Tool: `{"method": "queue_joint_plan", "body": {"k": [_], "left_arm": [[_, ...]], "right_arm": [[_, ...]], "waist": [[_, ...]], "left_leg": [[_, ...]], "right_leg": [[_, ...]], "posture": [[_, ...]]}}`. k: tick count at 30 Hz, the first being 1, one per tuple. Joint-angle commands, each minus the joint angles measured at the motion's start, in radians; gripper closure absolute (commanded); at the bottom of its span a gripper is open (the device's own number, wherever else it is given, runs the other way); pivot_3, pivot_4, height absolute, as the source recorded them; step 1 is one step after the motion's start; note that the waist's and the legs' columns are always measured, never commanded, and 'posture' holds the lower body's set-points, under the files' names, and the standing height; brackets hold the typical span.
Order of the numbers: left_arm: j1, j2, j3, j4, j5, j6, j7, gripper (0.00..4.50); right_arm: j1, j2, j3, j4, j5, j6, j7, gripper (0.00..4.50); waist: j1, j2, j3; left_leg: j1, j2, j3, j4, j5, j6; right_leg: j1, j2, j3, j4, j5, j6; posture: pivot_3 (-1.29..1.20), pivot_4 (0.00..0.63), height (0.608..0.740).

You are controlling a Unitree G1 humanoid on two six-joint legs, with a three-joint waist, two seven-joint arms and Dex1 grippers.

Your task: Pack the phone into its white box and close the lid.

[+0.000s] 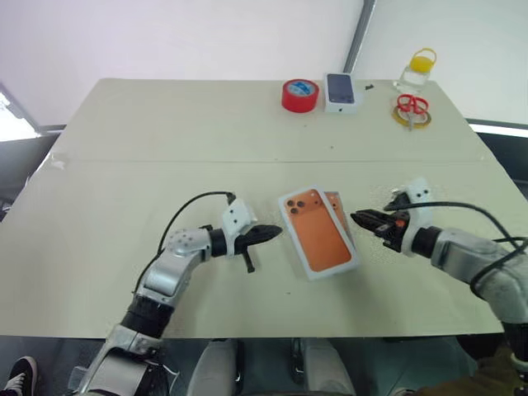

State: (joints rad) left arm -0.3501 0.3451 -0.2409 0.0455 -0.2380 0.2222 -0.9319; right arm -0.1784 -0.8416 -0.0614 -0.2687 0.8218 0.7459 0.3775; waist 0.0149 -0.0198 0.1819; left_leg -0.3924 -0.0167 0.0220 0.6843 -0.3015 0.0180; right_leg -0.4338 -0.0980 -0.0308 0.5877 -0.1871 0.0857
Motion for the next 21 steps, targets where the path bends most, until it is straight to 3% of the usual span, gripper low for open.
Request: {"method": "queue_joint_plan", "body": {"k": [1, 3, 7, 21], "left_arm": [[0.017, 0.021, 0.004, -0.069, -0.022, 0.032, -0.017, 4.50], [0.019, 0.022, -0.011, -0.043, 0.012, 0.017, 0.002, 4.50], [0.010, -0.050, -0.011, 0.029, 0.007, 0.002, 0.039, 4.50], [-0.106, -0.179, -0.020, 0.190, 0.047, -0.087, 0.072, 4.50]], "right_arm": [[-0.031, 0.000, 0.018, -0.001, -0.127, -0.085, 0.060, 4.45], [-0.038, -0.007, 0.050, 0.012, -0.208, -0.127, 0.093, 4.45], [-0.056, 0.056, 0.001, 0.038, -0.164, -0.070, 0.119, 4.45], [-0.023, 0.064, 0.014, -0.012, -0.289, -0.079, 0.191, 4.45]], "waist": [[-0.001, 0.000, 0.000], [-0.001, 0.000, 0.000], [0.000, 0.000, 0.000], [0.000, 0.000, 0.000]], "left_leg": [[0.000, 0.000, 0.000, 0.000, 0.000, 0.000], [0.000, -0.001, 0.000, 0.000, 0.000, 0.000], [0.000, 0.000, -0.001, 0.000, 0.000, 0.000], [0.001, -0.001, -0.001, 0.000, 0.000, 0.000]], "right_leg": [[0.000, 0.000, 0.000, 0.000, 0.000, 0.000], [0.000, -0.001, 0.000, 0.000, 0.000, 0.000], [0.001, 0.000, 0.000, 0.000, 0.000, 0.000], [0.001, -0.001, 0.000, 0.000, 0.001, 0.000]], "posture": [[0.00, 0.150, 0.740], [0.00, 0.150, 0.740], [0.00, 0.150, 0.740], [0.00, 0.150, 0.740]]}}
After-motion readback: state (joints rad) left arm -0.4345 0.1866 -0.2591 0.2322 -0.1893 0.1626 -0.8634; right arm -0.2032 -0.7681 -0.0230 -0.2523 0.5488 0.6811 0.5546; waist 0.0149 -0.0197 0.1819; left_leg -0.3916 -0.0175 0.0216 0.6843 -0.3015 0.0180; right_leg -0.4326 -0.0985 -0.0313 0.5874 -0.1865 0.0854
